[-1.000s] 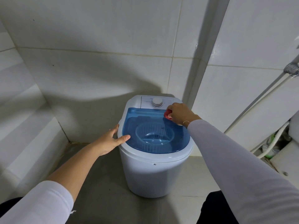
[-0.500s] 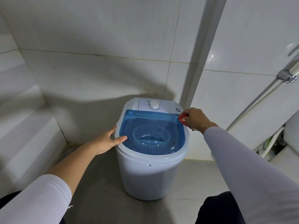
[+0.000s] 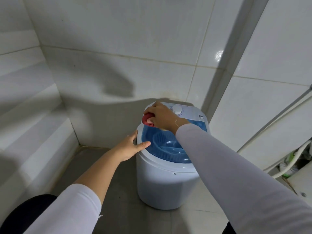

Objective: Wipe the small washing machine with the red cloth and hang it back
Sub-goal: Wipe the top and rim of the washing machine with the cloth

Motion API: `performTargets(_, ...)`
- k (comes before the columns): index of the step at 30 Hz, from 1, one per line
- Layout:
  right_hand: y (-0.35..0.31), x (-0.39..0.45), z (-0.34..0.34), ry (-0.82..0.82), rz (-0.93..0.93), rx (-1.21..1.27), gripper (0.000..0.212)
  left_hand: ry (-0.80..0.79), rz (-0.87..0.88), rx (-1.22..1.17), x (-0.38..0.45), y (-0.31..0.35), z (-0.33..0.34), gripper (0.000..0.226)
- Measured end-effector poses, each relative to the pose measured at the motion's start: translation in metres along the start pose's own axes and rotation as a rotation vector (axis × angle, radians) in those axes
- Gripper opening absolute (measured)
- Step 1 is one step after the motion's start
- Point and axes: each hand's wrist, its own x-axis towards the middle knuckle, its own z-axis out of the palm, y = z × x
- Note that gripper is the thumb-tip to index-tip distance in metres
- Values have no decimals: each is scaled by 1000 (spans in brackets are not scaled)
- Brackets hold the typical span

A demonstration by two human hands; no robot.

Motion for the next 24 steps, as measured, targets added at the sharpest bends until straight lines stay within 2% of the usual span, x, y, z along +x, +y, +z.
performTargets(5,-9,9,22,-110,32,-147,41,-33,27,-3,3,-5,-4,103)
performTargets(9,-7,9,23,-126,27,-143,40,-23,48,-10,3,-6,-4,92)
performTargets(12,-5,7,22,-140,26,-137,42,-36,30,-1,1,-5,-4,99)
performTargets(17,2,5,20,-143,39,-150,40,-11,18,8,0,0,-1,88)
performTargets(24,16,-3,16,-157,68,-203,40,-5,28,-18,-1,1,-1,87)
